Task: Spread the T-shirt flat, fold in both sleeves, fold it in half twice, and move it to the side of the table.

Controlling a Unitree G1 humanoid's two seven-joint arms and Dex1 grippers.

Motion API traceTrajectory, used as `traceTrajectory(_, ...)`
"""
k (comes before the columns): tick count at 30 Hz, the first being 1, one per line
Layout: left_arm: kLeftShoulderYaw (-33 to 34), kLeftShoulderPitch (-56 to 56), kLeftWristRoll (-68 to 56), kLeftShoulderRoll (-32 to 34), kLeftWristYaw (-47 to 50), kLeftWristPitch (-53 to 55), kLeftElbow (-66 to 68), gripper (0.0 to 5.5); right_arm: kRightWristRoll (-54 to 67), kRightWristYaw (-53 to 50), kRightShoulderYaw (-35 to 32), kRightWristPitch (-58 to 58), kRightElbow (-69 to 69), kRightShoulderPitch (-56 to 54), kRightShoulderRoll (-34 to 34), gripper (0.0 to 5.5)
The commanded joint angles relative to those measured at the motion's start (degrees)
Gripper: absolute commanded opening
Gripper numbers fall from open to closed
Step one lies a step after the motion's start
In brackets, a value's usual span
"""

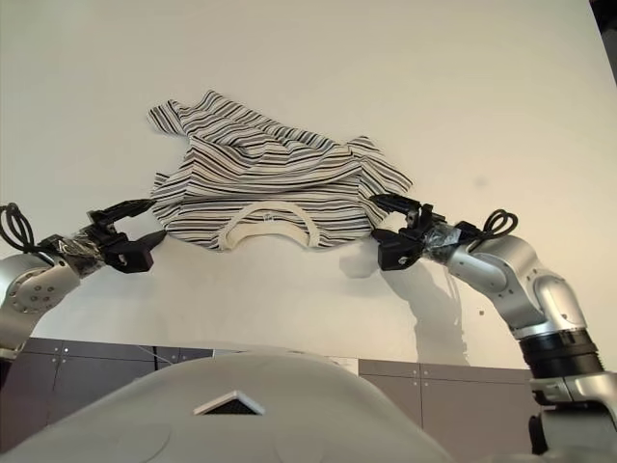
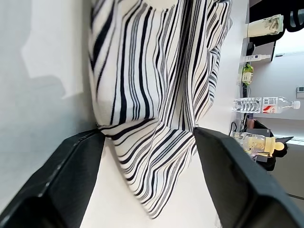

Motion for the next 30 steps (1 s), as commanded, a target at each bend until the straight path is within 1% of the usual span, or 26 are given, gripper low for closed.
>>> traceTrajectory(1, -4.51, 1.55, 1.37, 0.17, -2.39, -1.53, 3.75, 3.14, -1.44, 2.68, 3.39, 1.43, 1.51, 0.13, 0.92, 3.38)
traceTrajectory(3, -5.14, 2.01, 0.66, 0.78, -2.83, -2.61, 4.48, 3.14, -0.57, 2.99, 3.50, 2.07, 1.32, 0.42, 0.46, 3.38)
traceTrajectory(6, -5.80, 0.77, 0.48, 0.55, -2.46, -3.43, 6.26, 3.14, 6.29, 7.53, 3.48, 2.79, -0.89, 3.03, -1.59, 3.38)
traceTrajectory(8, -6.61, -0.15, 1.28, -0.28, -1.59, -4.03, 7.96, 3.14, 9.16, 9.71, 3.67, 3.56, -0.95, 3.10, -1.81, 3.38)
traceTrajectory(11, -7.73, -1.59, 1.87, -0.97, -0.92, -4.56, 9.42, 3.14, 10.90, 11.33, 3.85, 5.20, -1.01, 2.97, -1.39, 3.38)
traceTrajectory(13, -8.51, -2.02, 1.93, -1.28, -0.41, -4.74, 9.88, 3.14, 9.69, 10.61, 3.97, 5.92, -0.11, 2.63, -0.90, 3.38)
traceTrajectory(18, -9.97, -2.04, 2.31, -1.84, 0.82, -4.58, 10.79, 2.21, 6.68, 7.33, 3.65, 5.93, 1.94, 1.90, -0.71, 3.35)
traceTrajectory(23, -10.67, -1.83, 2.09, -1.24, 1.24, -4.53, 11.35, 1.36, 7.31, 6.19, 3.15, 4.32, 1.23, 3.09, -1.66, 2.47)
traceTrajectory(25, -10.91, -1.69, 1.99, -1.24, 1.45, -4.46, 11.37, 0.91, 7.36, 5.87, 2.98, 3.48, 1.11, 3.28, -1.96, 1.96)
traceTrajectory(27, -11.12, -1.62, 1.78, -1.37, 1.71, -4.28, 11.48, 0.69, 7.39, 5.53, 2.84, 2.89, 0.91, 3.27, -1.69, 1.54)
traceTrajectory(28, -11.20, -1.68, 1.68, -1.40, 1.75, -4.22, 11.61, 0.62, 7.07, 5.21, 2.81, 2.85, 1.07, 3.20, -1.42, 1.43)
traceTrajectory(30, -11.38, -1.98, 1.33, -1.44, 1.40, -4.07, 11.92, 0.39, 5.54, 4.14, 3.09, 3.35, 2.11, 2.70, -0.51, 0.95)
